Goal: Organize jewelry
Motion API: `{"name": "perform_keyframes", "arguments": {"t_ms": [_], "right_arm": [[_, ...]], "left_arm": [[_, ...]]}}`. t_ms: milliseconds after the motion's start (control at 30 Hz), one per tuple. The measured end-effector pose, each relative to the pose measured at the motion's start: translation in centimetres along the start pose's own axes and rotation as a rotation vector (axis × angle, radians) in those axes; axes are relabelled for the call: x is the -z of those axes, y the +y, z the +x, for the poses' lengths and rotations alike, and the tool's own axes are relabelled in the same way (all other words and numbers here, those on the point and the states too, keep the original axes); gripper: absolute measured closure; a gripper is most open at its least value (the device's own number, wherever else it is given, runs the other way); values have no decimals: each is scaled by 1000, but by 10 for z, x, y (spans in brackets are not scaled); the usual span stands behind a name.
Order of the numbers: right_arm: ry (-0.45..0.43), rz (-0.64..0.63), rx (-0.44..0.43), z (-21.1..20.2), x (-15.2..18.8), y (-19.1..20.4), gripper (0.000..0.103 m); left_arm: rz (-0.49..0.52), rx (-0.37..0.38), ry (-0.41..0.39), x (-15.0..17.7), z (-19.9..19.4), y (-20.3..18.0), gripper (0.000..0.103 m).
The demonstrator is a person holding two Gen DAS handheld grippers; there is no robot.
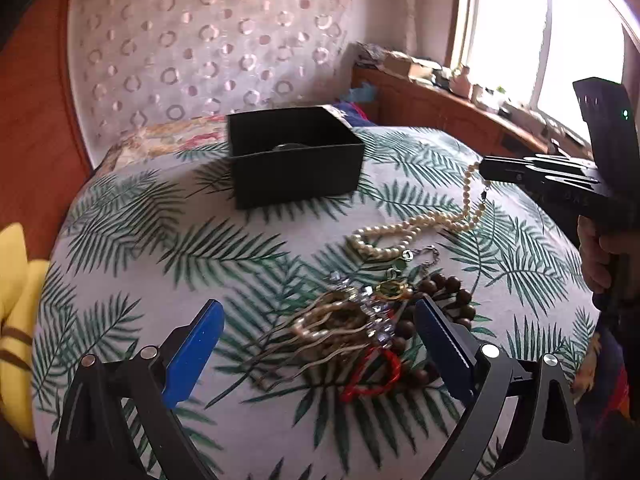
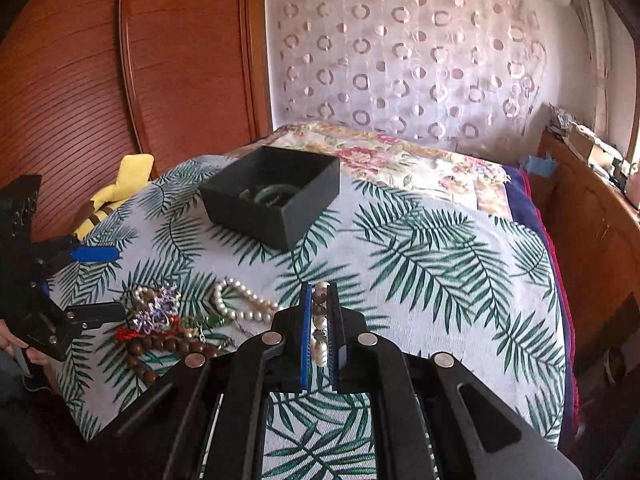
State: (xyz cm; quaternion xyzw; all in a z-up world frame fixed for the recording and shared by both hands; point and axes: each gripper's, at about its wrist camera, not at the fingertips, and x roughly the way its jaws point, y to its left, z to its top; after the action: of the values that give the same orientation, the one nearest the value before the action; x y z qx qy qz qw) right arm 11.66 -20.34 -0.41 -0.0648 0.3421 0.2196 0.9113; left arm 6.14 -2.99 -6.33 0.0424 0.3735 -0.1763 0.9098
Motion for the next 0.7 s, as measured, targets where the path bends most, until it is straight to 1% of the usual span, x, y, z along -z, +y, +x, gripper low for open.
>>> {"name": "perform_keyframes", "arguments": {"t_ms": [67, 233, 333, 400, 433, 500, 600, 633, 700], "right_arm": [[0, 3, -4, -1, 2, -2, 95], [1, 5, -14, 0, 5, -1, 95], [6, 1, -19, 2, 7, 1, 95], [9, -1, -22, 3, 7, 3, 95], [11, -3, -22, 4, 7, 4, 95], [16, -5, -23, 5, 9, 5, 95], [20, -8, -24, 7, 9, 7, 95], [21, -9, -24, 7, 9, 7, 95], [22, -10, -26, 7, 9, 7, 95]], "left_arm": [[16, 7, 19, -2, 7, -4, 11], [19, 22, 67, -4, 24, -5, 11], [16, 32, 74, -3, 28, -5, 11], [18, 36, 76, -2, 29, -5, 16], [22, 37, 81, -2, 30, -5, 21], [44, 37, 99, 0, 33, -8, 25], [58, 43, 100, 0, 33, -9, 36], [61, 39, 100, -1, 32, -8, 43], [76, 47, 93, -1, 29, -9, 49]]}}
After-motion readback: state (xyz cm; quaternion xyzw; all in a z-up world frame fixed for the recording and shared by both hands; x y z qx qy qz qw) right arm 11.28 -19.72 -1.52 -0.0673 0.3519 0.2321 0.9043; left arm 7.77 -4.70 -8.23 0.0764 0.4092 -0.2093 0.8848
